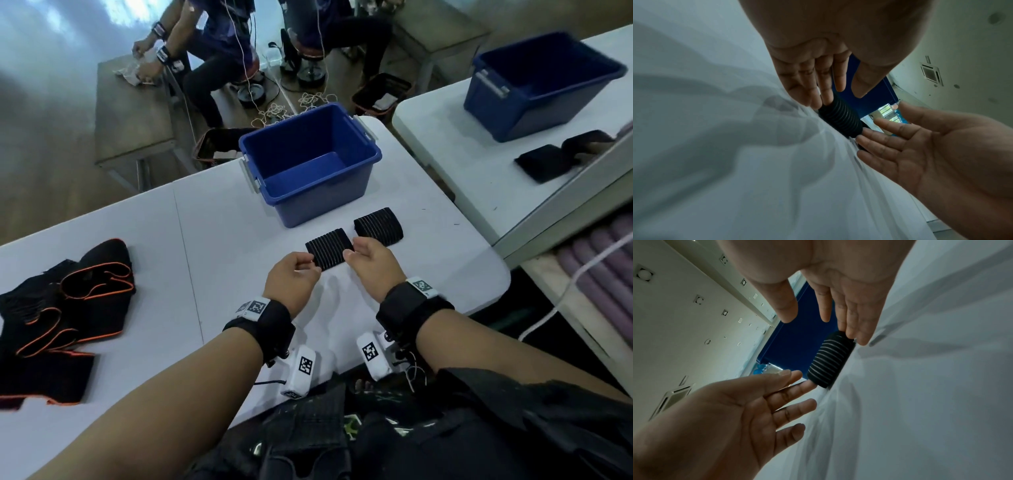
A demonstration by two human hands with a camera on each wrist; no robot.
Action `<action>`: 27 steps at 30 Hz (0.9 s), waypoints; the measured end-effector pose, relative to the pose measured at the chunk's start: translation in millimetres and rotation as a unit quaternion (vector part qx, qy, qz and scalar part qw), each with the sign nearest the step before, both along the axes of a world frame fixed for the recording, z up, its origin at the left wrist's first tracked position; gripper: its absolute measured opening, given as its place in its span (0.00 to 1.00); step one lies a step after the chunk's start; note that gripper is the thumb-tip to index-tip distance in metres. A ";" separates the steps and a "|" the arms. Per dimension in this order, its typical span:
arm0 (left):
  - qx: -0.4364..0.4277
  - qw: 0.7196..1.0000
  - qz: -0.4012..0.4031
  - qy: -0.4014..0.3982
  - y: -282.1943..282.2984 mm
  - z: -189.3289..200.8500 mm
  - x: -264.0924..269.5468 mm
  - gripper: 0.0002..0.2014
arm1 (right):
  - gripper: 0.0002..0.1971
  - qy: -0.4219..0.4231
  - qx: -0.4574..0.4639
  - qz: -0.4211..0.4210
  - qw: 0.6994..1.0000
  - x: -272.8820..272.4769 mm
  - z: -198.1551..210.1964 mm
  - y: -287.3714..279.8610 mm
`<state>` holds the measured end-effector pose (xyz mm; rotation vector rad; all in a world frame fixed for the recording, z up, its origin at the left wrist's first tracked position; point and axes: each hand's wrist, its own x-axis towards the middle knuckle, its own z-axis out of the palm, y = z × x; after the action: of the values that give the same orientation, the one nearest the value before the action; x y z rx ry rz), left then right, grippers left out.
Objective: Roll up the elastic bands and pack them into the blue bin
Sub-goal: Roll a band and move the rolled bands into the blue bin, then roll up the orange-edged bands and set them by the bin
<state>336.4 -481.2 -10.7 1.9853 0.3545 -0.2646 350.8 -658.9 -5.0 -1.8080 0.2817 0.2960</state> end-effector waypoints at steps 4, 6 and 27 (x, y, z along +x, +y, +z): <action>0.006 0.999 0.033 -0.015 1.2 -3.7 -5.8 0.10 | 0.20 -0.021 -0.023 -0.001 1.000 2.2 0.7 -7.4; 0.026 0.998 0.052 -0.026 8.5 -5.4 -10.2 0.07 | 0.16 -0.046 -0.034 0.000 0.998 3.6 3.1 -9.8; 0.288 0.894 0.337 0.066 287.3 21.2 -200.9 0.15 | 0.03 -0.094 -0.092 0.471 0.872 -34.2 15.4 236.3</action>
<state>135.5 -193.9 10.6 2.2677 1.2986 0.1789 316.6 -422.6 10.4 -2.0339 -0.7738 0.7822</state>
